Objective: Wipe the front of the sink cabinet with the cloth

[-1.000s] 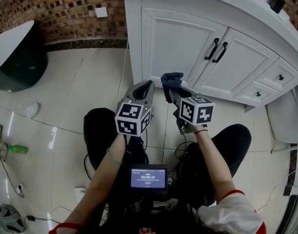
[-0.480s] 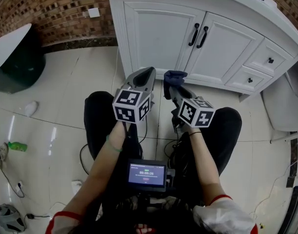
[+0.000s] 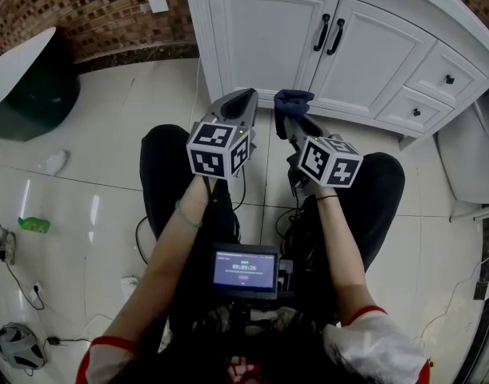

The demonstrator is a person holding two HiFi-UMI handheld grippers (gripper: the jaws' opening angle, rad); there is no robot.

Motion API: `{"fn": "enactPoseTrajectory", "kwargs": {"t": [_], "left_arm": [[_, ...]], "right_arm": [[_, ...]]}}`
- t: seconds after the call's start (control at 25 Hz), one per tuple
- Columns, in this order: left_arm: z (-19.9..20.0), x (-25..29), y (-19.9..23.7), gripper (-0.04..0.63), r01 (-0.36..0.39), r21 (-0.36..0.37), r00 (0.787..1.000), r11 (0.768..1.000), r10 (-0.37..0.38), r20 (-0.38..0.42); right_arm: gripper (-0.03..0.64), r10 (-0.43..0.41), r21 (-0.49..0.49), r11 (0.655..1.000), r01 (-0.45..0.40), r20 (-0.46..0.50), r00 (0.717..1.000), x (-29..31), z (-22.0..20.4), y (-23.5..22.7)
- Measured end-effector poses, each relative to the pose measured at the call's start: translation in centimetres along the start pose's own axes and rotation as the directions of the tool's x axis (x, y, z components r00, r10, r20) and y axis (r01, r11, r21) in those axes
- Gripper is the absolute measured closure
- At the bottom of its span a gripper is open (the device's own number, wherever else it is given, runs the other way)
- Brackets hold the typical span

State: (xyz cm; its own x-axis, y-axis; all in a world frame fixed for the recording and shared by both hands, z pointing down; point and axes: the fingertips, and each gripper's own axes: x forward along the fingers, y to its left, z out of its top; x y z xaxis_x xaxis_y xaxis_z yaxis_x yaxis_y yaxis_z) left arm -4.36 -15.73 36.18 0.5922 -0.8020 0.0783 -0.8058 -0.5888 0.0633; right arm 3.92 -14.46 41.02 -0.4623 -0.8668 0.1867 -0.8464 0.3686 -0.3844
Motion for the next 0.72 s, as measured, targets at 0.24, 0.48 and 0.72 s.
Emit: {"fn": "enactPoseTrajectory", "kwargs": {"t": [0.24,0.48,0.72], "left_arm": [[-0.4,0.4,0.6,0.575,-0.018,-0.022,1.0,1.0,0.018,0.004],[-0.8,0.5,1.2,0.575,-0.034,-0.072,0.999,0.997,0.035,0.006],[-1.0,0.7,1.2,0.575,-0.033,-0.056,0.999,0.998,0.033,-0.005]], "right_arm": [[0.546,0.005,-0.003,1.0,-0.005,0.005,1.0,0.4,0.0,-0.1],[0.546,0.009,-0.017,1.0,-0.009,-0.021,1.0,0.9,-1.1,0.1],[0.546,0.009,-0.02,1.0,-0.01,-0.026,1.0,1.2,-1.2,0.1]]}}
